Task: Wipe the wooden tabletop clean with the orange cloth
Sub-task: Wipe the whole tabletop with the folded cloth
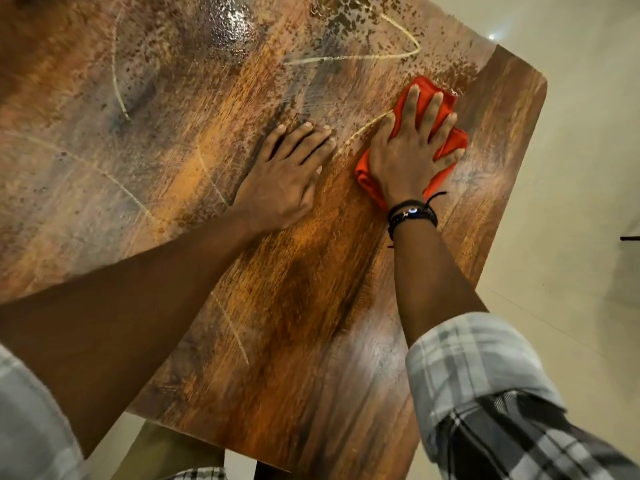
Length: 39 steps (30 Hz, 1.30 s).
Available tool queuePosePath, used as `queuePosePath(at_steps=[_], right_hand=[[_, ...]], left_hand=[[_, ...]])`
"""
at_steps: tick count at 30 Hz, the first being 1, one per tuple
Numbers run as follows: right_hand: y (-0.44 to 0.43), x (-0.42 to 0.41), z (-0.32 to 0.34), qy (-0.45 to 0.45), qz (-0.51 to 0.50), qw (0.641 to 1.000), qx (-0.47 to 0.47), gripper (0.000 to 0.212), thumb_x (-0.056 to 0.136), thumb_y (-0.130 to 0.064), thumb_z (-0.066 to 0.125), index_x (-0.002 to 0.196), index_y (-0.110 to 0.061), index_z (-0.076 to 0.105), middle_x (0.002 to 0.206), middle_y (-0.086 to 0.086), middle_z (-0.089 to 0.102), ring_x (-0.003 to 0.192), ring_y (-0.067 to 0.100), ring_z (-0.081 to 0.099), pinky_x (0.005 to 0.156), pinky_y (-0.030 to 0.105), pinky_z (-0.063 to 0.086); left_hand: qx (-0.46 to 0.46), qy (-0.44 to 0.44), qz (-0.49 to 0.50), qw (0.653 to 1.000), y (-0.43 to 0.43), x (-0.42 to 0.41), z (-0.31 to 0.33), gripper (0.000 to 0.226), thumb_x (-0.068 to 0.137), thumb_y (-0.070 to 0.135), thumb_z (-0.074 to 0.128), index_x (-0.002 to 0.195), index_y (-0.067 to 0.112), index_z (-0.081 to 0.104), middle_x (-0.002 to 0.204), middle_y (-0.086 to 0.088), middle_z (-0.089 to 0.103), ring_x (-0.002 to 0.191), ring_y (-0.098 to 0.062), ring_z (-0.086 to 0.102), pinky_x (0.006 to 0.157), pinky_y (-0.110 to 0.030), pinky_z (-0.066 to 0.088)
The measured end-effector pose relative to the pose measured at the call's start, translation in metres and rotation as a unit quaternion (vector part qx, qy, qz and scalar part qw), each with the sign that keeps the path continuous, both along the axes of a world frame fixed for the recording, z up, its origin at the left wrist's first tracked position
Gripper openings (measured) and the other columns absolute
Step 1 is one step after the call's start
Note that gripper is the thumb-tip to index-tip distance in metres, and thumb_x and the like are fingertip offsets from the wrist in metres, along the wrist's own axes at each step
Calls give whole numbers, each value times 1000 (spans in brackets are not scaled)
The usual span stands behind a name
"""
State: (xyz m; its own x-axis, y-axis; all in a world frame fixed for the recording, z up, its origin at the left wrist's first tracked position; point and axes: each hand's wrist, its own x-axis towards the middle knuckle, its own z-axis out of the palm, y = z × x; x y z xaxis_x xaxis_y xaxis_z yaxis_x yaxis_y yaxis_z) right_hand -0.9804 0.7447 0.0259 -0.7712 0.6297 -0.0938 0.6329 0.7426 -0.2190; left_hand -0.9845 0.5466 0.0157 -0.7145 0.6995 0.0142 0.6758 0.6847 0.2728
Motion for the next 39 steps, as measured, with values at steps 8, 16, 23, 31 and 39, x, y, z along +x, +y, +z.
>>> queuePosePath(at_steps=[8, 16, 23, 31, 39], right_hand=[[-35, 53, 2, 9, 60, 998, 11, 62, 103, -51, 22, 161, -34, 9, 170, 1, 0, 157, 28, -2, 118, 70, 1], [-63, 96, -1, 11, 70, 997, 24, 59, 105, -50, 29, 160, -39, 11, 170, -3, 3, 157, 25, -2, 119, 69, 0], [5, 7, -2, 22, 11, 1000, 10, 61, 104, -50, 24, 161, -37, 5, 170, -1, -3, 156, 28, -6, 117, 72, -5], [116, -110, 3, 11, -13, 1000, -23, 61, 106, -50, 23, 161, -35, 3, 170, 0, -6, 156, 31, -9, 116, 72, -7], [158, -139, 9, 1, -169, 985, -44, 58, 105, -44, 22, 161, -31, 13, 170, 6, 2, 155, 36, -6, 117, 70, -3]], left_hand=[[-13, -2, 0, 1000, 0, 1, 6, 55, 103, 32, 23, 155, 16, 27, 160, -4, 30, 150, -23, 20, 121, -50, 13], [1, 11, -20, 1000, 19, -31, 23, 49, 100, 33, 29, 141, 10, 44, 140, -13, 48, 128, -33, 43, 105, -52, 29], [-16, -23, -2, 1000, 87, -114, 19, 61, 101, 40, 18, 154, 10, 25, 159, -13, 27, 147, -33, 21, 120, -51, 15], [-30, -11, -21, 999, 92, -118, 8, 61, 99, 40, 16, 154, 15, 27, 160, -7, 25, 150, -26, 14, 121, -46, 5], [-39, -37, -9, 999, 93, -116, 9, 62, 98, 39, 14, 157, 20, 15, 165, -3, 12, 153, -23, 3, 124, -47, -2]])
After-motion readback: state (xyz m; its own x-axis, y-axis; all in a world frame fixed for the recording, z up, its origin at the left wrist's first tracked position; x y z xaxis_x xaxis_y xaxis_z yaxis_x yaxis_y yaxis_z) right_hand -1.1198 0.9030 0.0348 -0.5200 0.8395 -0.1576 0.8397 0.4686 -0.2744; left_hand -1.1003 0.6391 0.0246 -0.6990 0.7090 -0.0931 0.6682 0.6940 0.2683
